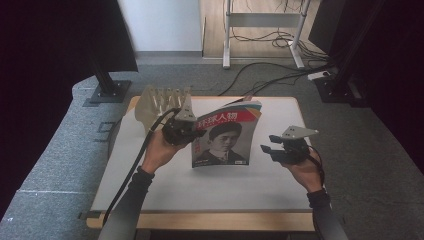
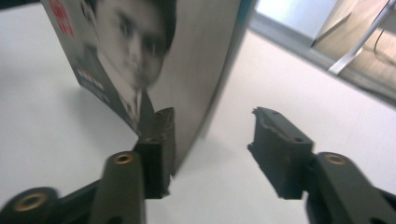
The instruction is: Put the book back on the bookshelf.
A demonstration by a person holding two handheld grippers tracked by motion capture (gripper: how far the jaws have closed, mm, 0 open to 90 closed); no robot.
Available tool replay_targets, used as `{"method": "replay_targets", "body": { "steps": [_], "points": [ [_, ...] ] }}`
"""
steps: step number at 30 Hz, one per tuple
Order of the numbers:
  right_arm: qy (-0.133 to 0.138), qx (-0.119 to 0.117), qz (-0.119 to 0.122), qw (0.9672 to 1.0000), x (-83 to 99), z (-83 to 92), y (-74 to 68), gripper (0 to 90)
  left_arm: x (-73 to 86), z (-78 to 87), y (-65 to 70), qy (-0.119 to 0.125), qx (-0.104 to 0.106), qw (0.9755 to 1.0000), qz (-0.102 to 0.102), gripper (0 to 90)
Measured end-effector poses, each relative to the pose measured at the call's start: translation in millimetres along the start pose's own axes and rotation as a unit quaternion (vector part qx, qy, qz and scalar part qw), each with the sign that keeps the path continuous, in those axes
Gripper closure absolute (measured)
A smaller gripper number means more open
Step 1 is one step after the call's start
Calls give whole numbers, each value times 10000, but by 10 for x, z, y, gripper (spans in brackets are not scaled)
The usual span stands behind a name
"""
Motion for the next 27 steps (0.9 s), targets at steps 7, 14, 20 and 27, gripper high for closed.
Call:
{"method": "replay_targets", "body": {
  "steps": [7,14,20,27],
  "points": [
    [-373,-1,-104,9993,348,-175,-27,325,70,161,-82,27,30,9997,220,870],
    [-551,45,-300,9980,612,-285,-39,252,143,322,-147,2,-5,9994,360,871],
    [-574,21,-547,9968,768,-328,-47,241,215,449,-202,-32,-62,9988,489,871],
    [-624,-15,-731,9954,928,-378,-62,217,306,648,-287,6,-161,9977,666,872]
  ]
}}
Point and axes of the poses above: each handheld gripper's, and its own axes: z roughly backward along the jaws, x roughly out of its underside, y roughly to its right, the point moved 10 cm from there along -z, roughly forward along the jaws, and after that the axes turned 5 degrees about z, right-handed, at the moved point
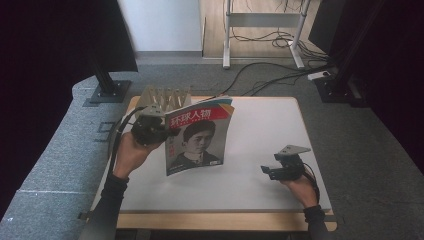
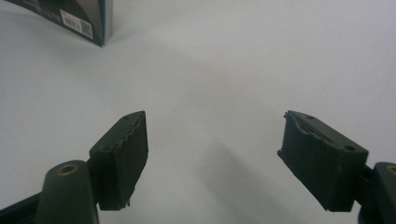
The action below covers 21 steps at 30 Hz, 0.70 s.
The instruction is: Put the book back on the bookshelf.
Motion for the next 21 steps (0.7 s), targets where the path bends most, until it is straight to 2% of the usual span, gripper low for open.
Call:
{"method": "replay_targets", "body": {
  "steps": [7,13,21],
  "points": [
    [-65,-17,-123,9999,138,-77,-16,192,97,225,-129,61,-181,9997,170,872],
    [-264,24,-113,9996,275,-180,-60,152,186,434,-260,139,-369,9986,357,872],
    [-235,186,8,9996,288,-206,-86,127,329,718,-482,205,-754,9948,650,872]
  ]
}}
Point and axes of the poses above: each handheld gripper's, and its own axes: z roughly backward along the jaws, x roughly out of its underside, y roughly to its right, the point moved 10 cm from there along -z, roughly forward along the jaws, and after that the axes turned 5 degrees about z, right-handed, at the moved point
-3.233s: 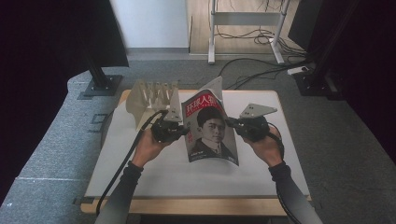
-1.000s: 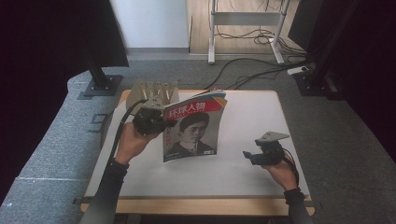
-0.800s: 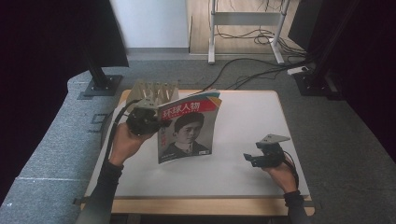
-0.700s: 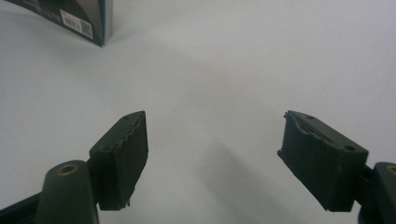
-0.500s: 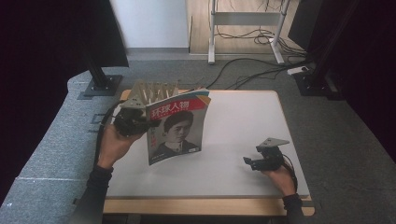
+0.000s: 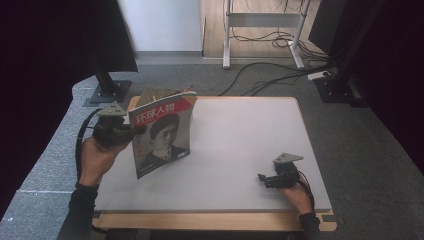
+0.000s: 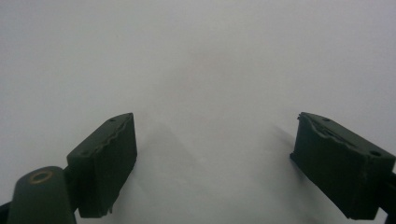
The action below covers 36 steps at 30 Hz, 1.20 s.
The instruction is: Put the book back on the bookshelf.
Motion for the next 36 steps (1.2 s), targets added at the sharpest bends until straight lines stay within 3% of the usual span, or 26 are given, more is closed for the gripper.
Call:
{"method": "replay_targets", "body": {
  "steps": [9,17,25,36],
  "points": [
    [9,16,11,10000,2,-1,0,127,68,247,-270,126,-257,9990,344,873],
    [9,18,-1,10000,3,-1,-1,127,68,317,-498,215,-551,9965,586,873],
    [14,18,-15,10000,3,-2,-3,127,17,207,-693,243,-770,9934,819,873],
    [6,9,-5,10000,5,-1,-4,127,-198,-114,-857,410,-950,9894,1019,871]
  ]
}}
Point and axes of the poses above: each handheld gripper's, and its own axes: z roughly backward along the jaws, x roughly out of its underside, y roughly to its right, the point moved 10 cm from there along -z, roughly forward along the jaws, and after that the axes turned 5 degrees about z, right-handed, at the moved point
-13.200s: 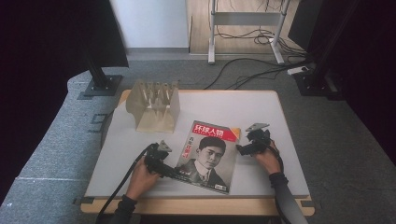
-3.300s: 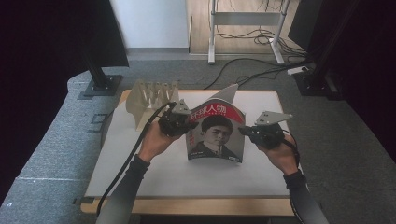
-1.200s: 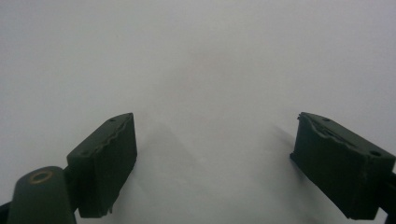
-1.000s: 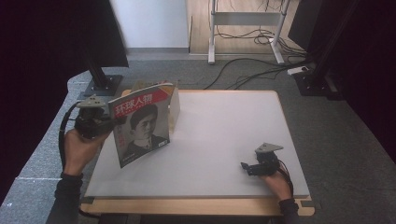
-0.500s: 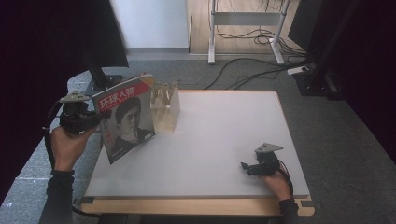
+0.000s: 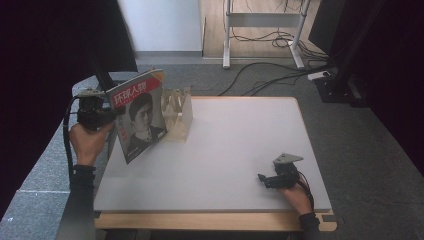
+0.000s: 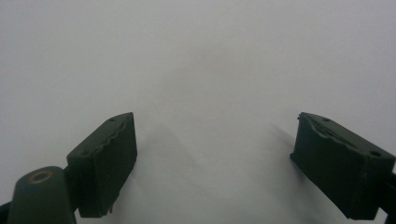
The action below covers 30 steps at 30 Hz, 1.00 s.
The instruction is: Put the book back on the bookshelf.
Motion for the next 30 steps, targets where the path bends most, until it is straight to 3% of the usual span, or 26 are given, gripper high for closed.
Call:
{"method": "replay_targets", "body": {
  "steps": [4,9,15,20,25,28,30],
  "points": [
    [4,-1,7,10000,0,0,1,127,-54,-128,-21,93,-174,9998,-12,871],
    [6,-2,11,10000,-1,0,2,127,-97,-275,-23,285,-240,9993,43,871],
    [10,-2,3,10000,-1,-1,1,127,-18,-387,-24,358,-154,9992,7,867],
    [9,-5,6,10000,-1,-1,0,127,91,-383,-42,-43,98,9999,-32,849],
    [4,3,7,10000,0,-1,1,127,186,-390,-92,-439,100,9990,43,838],
    [11,2,5,10000,-1,-2,1,127,213,-401,-120,-391,85,9991,159,849],
    [11,3,6,10000,-2,-2,1,127,201,-402,-154,-244,-100,9995,157,867]
  ]
}}
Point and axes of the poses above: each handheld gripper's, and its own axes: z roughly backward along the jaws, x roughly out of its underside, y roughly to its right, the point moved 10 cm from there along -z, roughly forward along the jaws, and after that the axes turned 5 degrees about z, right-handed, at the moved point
